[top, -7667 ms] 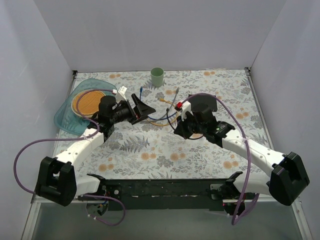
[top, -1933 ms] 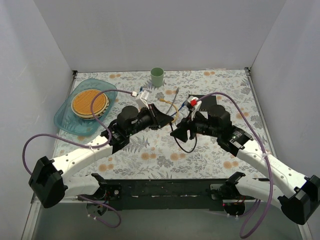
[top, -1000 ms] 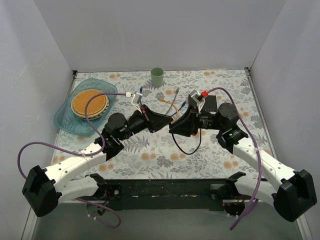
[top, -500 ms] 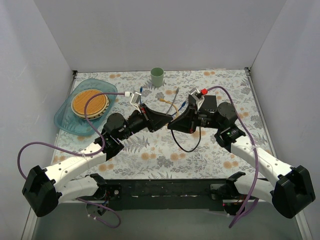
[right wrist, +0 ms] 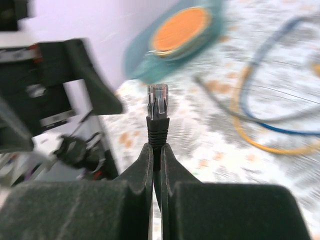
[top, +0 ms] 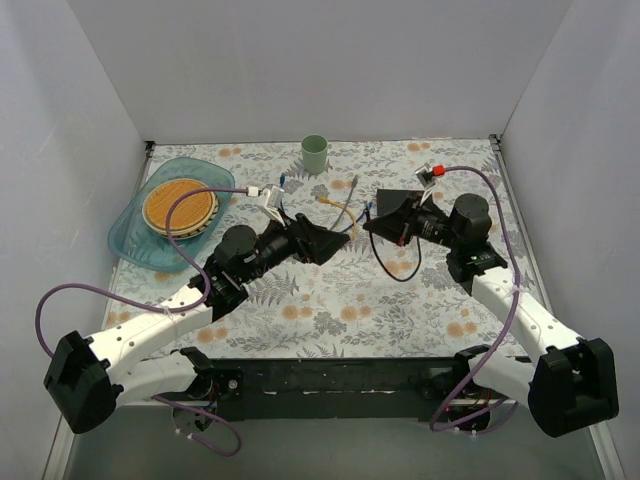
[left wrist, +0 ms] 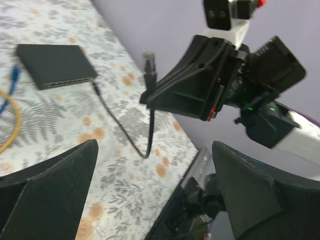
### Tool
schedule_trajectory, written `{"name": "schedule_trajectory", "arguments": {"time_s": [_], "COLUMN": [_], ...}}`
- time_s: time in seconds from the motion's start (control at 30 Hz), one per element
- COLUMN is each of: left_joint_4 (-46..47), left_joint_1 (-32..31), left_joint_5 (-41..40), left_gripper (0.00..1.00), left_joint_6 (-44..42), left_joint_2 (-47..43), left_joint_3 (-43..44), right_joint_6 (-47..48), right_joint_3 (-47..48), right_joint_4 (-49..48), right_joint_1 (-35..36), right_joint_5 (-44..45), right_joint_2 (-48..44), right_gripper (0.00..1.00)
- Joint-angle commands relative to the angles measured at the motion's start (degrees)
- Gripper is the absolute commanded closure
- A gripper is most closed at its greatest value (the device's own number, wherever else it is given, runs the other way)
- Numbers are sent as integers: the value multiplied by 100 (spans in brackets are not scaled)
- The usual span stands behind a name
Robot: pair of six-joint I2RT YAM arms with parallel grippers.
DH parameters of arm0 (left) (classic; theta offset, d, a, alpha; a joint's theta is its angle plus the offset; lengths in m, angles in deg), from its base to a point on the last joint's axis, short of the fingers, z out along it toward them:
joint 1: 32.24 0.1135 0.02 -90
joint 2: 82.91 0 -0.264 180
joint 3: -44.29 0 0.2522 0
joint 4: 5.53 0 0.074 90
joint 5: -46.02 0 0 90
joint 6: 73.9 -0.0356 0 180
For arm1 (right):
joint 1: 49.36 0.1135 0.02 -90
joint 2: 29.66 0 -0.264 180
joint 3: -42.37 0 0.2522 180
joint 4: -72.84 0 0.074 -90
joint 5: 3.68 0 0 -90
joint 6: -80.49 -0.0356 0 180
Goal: Insert the plug into the switch port
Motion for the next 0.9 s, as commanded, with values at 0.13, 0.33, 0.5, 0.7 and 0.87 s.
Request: {"name": "schedule_trajectory", "arguments": {"time_s": [0.13, 0.33, 0.5, 0.7, 0.87], "left_joint_4": [-1909, -2165, -2165, -1805, -1830], "left_joint_1": [5, 93, 120, 129, 129], "left_joint_5": [-2173, -1866, -1603, -1093, -1294], "left_gripper": [2, 2, 2, 2, 2], "left_joint_6": [-593, -928, -972, -858, -831], "left_joint_2": [1211, 2906, 3498, 2850, 2286], "left_joint_3": [1390, 2611, 3070, 2307, 1822], "right_joint_6": [1410, 1516, 1366, 1603, 1700], "right_joint_3": [624, 1379, 2256, 4208, 5622], "right_joint_4": [1938, 2158, 2369, 3649, 4319], "right_joint_1": [-1380, -1953, -2330, -2348, -2348], "right_joint_5": [2426, 3789, 4352, 4959, 4784], "right_joint_2": [635, 1707, 2961, 4982, 6013], "right_gripper": [99, 99, 99, 99, 99]}}
